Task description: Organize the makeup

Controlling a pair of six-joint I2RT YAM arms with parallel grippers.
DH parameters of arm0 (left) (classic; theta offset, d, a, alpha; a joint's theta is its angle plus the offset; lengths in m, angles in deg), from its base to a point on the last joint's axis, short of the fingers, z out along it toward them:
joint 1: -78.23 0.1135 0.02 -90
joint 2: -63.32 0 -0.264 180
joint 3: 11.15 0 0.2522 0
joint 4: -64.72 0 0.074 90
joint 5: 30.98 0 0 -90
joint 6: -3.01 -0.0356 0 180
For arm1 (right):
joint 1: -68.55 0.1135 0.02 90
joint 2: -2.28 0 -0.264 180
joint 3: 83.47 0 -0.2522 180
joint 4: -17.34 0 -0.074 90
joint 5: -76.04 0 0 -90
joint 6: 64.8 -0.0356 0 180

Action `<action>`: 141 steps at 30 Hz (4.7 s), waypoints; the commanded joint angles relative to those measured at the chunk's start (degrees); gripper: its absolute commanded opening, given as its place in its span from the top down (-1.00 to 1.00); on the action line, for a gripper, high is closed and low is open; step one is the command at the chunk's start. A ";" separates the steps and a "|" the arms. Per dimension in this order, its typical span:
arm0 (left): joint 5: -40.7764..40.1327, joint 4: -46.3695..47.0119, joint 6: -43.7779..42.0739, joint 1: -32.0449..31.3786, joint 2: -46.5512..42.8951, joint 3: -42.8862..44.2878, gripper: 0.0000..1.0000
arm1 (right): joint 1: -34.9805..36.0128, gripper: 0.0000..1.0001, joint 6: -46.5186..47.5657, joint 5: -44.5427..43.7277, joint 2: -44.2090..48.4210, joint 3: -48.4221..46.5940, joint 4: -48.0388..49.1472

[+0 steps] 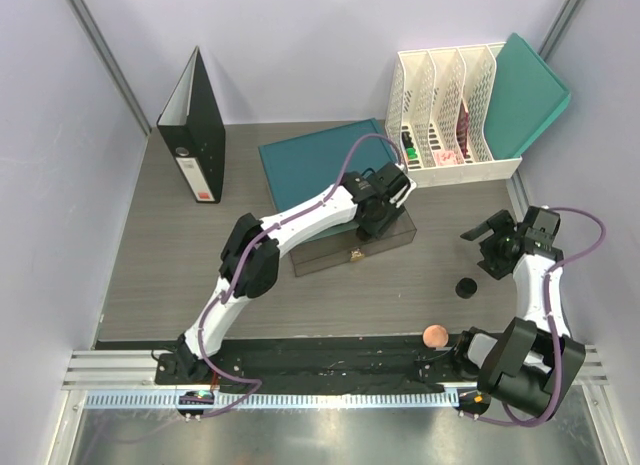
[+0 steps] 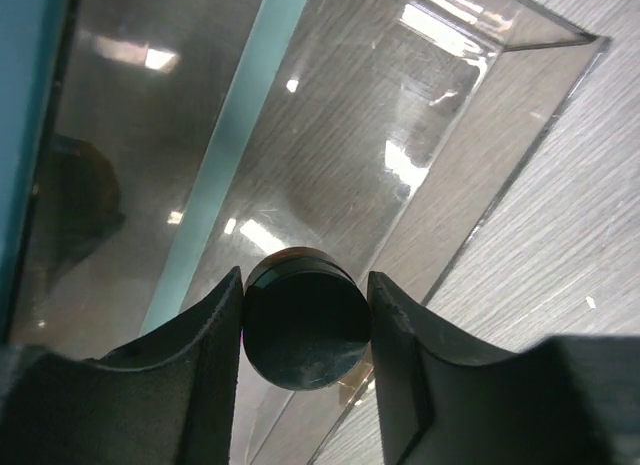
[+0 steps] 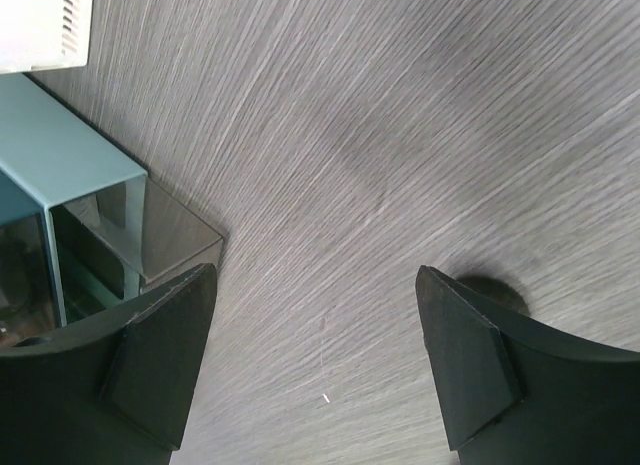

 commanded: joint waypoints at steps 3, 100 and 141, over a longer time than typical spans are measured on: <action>0.81 -0.30 0.38 2.65 1.10 3.20 -0.29 | 1.51 -0.71 -2.38 -1.72 4.11 -1.78 -3.48; -1.12 -0.39 -1.64 7.31 -23.16 -3.57 -1.00 | 48.18 0.97 -7.48 -21.41 -45.54 -53.63 -23.09; 20.46 1.19 -1.82 7.31 -25.97 -7.43 -0.92 | 46.79 -0.50 -3.35 -22.11 -25.87 -42.92 -34.35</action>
